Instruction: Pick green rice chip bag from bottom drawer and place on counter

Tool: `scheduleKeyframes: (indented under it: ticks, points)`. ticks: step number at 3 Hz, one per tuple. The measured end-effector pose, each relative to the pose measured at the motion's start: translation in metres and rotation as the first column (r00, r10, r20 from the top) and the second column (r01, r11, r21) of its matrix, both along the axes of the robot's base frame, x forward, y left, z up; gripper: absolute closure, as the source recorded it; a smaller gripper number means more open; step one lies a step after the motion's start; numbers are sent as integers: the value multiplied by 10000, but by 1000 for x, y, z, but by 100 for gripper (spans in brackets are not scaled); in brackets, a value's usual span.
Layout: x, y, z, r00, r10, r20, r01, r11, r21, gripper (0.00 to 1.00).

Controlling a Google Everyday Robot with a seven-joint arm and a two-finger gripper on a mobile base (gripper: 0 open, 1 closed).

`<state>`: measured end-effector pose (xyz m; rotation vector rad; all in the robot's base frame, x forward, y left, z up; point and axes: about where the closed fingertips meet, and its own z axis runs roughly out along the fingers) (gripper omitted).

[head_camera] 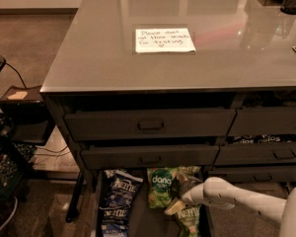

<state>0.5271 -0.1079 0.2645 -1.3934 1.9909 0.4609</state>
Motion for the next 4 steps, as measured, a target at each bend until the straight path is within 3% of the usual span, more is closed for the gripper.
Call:
scheduleKeyframes:
  ticks: [1, 2, 4]
  points:
    - [15, 3, -21, 9998, -125, 159, 127, 9998, -145, 0]
    - [21, 13, -40, 9995, -303, -9, 302, 9989, -366, 0]
    - [23, 33, -69, 9902, -1015, -956, 988, 9946, -326, 0]
